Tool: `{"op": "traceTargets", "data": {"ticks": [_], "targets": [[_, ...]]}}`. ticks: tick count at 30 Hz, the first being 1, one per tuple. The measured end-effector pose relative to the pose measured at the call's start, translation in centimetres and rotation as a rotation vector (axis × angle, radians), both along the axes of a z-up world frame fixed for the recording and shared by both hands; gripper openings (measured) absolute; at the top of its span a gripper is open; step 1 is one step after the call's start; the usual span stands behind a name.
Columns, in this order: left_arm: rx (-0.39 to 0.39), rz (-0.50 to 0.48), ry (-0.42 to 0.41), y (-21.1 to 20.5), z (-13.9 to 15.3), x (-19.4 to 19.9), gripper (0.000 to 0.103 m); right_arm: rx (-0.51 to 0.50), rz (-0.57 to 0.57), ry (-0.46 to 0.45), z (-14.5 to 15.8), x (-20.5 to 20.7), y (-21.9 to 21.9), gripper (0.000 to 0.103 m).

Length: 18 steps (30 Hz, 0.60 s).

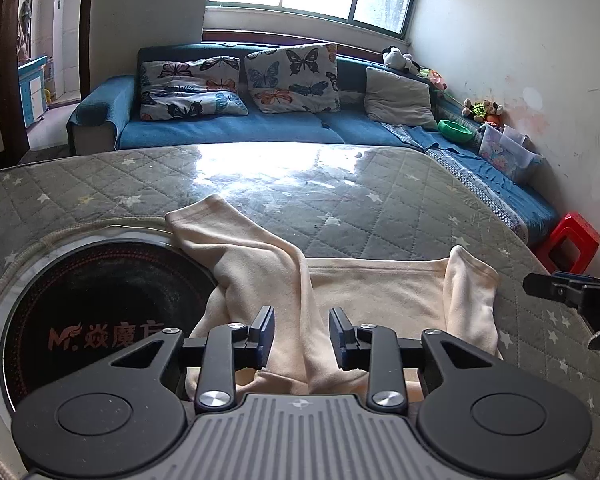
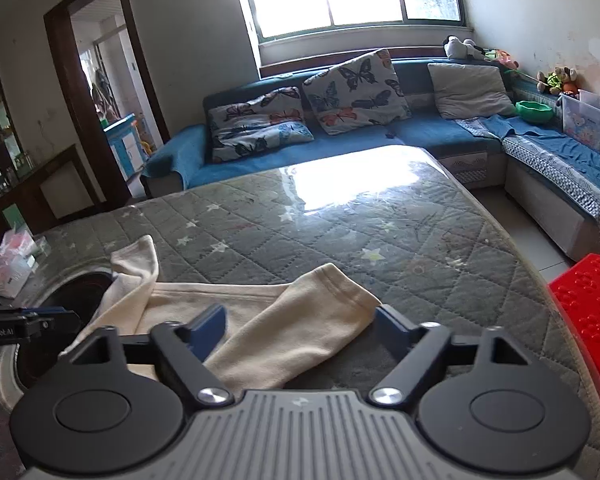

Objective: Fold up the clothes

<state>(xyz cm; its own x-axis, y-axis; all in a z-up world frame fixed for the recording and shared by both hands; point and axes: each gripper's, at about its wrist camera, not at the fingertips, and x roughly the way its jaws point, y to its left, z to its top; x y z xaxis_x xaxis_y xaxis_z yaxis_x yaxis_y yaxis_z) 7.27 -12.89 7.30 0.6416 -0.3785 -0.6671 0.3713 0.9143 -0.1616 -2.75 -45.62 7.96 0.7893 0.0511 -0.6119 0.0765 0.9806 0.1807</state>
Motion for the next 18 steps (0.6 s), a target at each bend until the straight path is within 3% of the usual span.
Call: {"op": "traceTargets", "data": {"ticks": [3, 11, 18], "targets": [[0.009, 0.000, 0.001, -0.3, -0.2, 0.2, 0.038, -0.032, -0.002, 0.006, -0.2, 0.1, 0.3, 0.103], [0.035, -0.023, -0.005, -1.4, -0.8, 0.9, 0.041, -0.061, -0.012, 0.002, -0.9, 0.3, 0.6, 0.103], [0.076, -0.062, -0.001, -3.3, -1.7, 2.2, 0.042, -0.057, 0.011, 0.073, -2.6, 1.9, 0.6, 0.103]]}}
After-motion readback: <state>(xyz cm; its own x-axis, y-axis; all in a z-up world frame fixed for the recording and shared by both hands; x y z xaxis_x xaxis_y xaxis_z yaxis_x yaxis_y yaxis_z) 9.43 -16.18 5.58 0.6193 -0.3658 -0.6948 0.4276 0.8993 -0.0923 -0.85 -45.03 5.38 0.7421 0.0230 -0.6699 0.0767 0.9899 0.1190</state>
